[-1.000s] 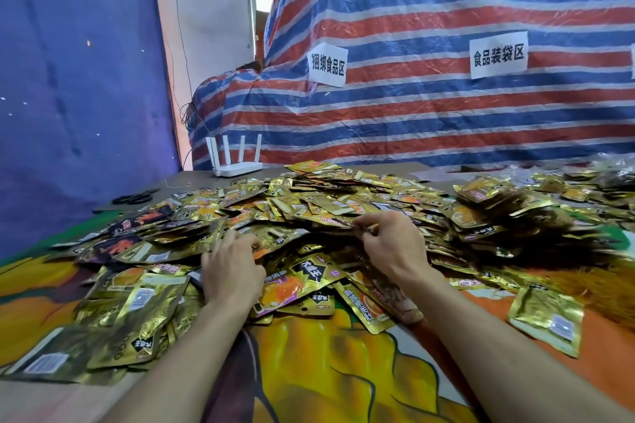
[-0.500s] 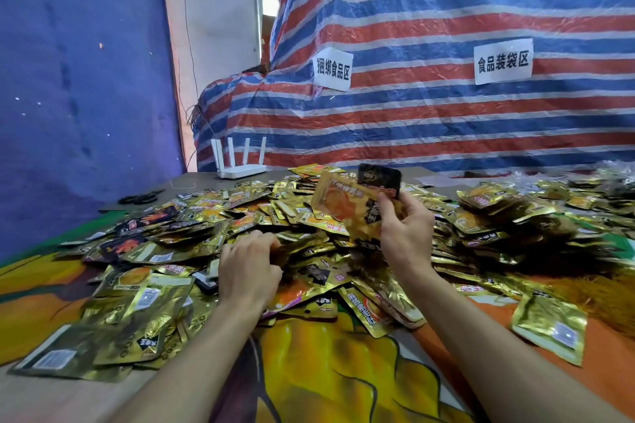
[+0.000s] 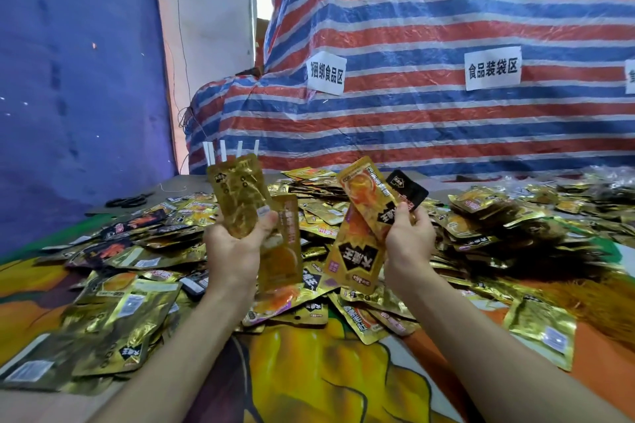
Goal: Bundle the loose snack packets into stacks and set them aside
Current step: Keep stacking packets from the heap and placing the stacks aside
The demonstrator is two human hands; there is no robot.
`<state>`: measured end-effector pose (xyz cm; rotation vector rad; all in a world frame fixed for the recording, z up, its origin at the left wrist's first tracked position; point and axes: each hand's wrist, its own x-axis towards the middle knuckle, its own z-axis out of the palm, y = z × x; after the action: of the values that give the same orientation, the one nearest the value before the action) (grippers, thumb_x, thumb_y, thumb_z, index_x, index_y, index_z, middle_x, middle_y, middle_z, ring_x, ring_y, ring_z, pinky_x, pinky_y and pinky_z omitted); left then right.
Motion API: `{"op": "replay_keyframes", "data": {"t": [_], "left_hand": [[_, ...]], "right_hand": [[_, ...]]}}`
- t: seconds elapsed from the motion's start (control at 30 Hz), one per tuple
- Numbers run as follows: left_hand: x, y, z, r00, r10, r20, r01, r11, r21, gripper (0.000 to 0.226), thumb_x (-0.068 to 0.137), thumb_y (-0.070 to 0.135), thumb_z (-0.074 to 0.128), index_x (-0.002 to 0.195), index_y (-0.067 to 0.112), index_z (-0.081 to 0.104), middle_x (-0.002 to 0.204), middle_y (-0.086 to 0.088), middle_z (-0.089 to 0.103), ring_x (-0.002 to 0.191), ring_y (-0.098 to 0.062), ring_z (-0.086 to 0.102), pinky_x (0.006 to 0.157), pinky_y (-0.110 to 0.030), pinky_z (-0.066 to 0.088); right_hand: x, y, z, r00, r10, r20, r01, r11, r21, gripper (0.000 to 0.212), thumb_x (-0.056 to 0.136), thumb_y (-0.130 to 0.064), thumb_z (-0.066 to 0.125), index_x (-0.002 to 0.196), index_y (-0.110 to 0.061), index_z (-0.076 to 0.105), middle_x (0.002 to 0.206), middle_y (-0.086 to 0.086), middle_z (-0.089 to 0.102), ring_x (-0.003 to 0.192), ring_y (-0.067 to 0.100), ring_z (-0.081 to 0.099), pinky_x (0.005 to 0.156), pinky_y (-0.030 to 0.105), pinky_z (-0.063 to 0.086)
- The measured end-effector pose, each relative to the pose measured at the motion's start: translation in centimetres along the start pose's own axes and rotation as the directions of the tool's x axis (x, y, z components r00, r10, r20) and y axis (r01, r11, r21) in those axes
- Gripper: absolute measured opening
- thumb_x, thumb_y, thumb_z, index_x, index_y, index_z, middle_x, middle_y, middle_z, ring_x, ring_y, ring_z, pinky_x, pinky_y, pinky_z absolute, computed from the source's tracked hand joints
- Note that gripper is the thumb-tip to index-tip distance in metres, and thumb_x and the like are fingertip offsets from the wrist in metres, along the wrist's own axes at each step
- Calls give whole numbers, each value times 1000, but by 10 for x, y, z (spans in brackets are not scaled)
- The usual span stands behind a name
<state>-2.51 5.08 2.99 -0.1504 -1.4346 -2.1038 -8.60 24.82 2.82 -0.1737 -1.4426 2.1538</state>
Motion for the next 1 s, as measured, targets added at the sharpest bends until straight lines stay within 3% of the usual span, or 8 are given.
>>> {"op": "replay_keyframes", "data": {"t": [0.13,0.3,0.47,0.57,0.67,0.73,0.87,1.0], "left_hand": [[-3,-4,3,947,-266,182,298,938,-180,44,65,13,77,107,8,62,81,-5,75,64,-23,71,55,-42,62],[-7,-16,8,928,-279,247,334,916,-222,43,65,5,73,107,10,64,86,-6,77,74,-19,74,55,-33,59],[-9,-25,10,914,-305,266,326,945,-35,61,66,13,78,122,11,54,97,-9,77,79,-25,76,57,-37,60],[-8,-29,11,889,-377,260,369,926,81,67,62,12,82,122,8,51,96,-13,77,80,-29,76,61,-42,61],[-7,-33,8,898,-344,276,305,936,175,51,75,5,81,120,8,57,93,-10,78,81,-29,76,60,-38,60],[-8,-32,7,923,-286,256,243,952,188,59,72,14,83,124,11,55,94,-7,78,83,-29,76,63,-41,61],[-11,-25,9,932,-208,296,152,967,203,75,66,24,85,131,22,49,108,-5,75,94,-27,74,76,-52,62],[-13,-23,9,893,-152,423,54,971,235,76,70,-7,77,129,29,46,111,-1,72,97,-18,73,76,-34,60]], "right_hand": [[-7,6,4,999,5,54,-1,997,-75,52,106,-35,46,155,-18,33,157,11,42,142,32,43,113,58,40],[-27,10,10,986,-13,168,29,995,-93,62,106,-33,50,160,-23,21,162,7,33,145,28,40,115,55,39],[-48,12,18,915,-56,399,53,998,18,36,105,-18,52,138,-30,44,129,-4,64,107,11,70,85,39,61],[-50,10,15,866,-91,493,93,995,21,35,100,3,50,122,-22,59,112,4,73,101,21,72,78,39,62],[-50,1,8,811,-123,571,174,984,-36,52,84,21,47,113,-20,60,97,3,75,90,15,73,62,24,57],[-48,-3,6,798,-131,588,213,974,-72,47,77,13,49,112,-17,61,96,7,73,85,18,71,58,25,55],[-54,-2,10,778,-165,607,238,970,-43,28,90,-14,53,117,-16,59,105,8,72,94,18,70,70,28,58],[-62,2,15,793,-170,585,268,960,-85,26,106,-16,47,131,-17,51,117,4,68,110,17,66,93,41,57]]}}
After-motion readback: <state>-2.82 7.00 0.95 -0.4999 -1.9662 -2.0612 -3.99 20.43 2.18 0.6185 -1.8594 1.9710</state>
